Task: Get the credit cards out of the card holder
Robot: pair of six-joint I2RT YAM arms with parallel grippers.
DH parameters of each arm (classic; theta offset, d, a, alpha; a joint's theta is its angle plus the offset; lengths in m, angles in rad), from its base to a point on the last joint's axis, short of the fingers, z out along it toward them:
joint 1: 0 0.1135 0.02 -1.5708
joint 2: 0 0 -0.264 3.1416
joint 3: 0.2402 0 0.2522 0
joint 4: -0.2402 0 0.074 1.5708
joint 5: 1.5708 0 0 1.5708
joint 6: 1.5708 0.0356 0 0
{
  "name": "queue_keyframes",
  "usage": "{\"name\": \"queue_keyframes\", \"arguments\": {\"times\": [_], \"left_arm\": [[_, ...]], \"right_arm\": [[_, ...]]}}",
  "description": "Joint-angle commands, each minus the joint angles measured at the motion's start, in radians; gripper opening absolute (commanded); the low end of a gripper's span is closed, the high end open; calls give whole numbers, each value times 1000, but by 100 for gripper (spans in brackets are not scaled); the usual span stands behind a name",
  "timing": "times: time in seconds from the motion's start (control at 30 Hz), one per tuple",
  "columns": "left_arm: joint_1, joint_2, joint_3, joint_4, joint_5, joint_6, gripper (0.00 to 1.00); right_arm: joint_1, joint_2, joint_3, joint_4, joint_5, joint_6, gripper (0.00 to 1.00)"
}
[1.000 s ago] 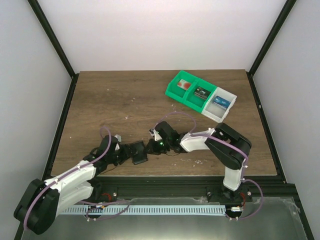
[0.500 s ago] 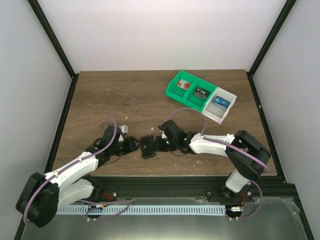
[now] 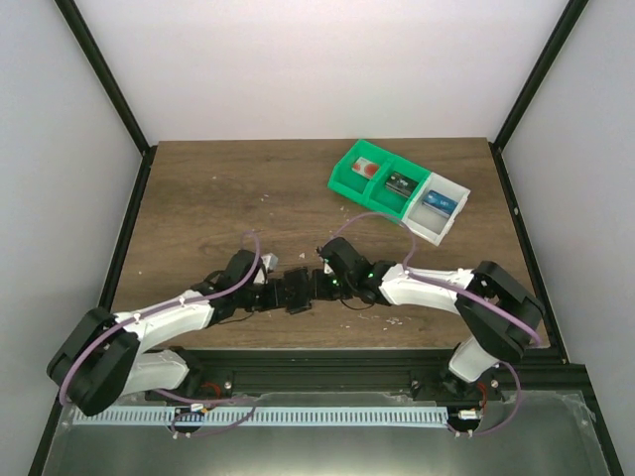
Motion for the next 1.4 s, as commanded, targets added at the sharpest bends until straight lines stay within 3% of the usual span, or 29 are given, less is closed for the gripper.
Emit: {"name": "queue_keyframes", "arguments": {"times": [0.0, 0.9, 1.37], "left_arm": [[-6, 44, 29, 25, -6, 39, 47], [-6, 79, 99, -79, -115, 115, 32], [-6, 105, 92, -101, 5, 128, 33]], "right_arm": [[8, -38, 13, 38, -12, -3, 1], [8, -61, -37, 57, -25, -8, 0], [8, -57, -30, 49, 7, -8, 0]]}}
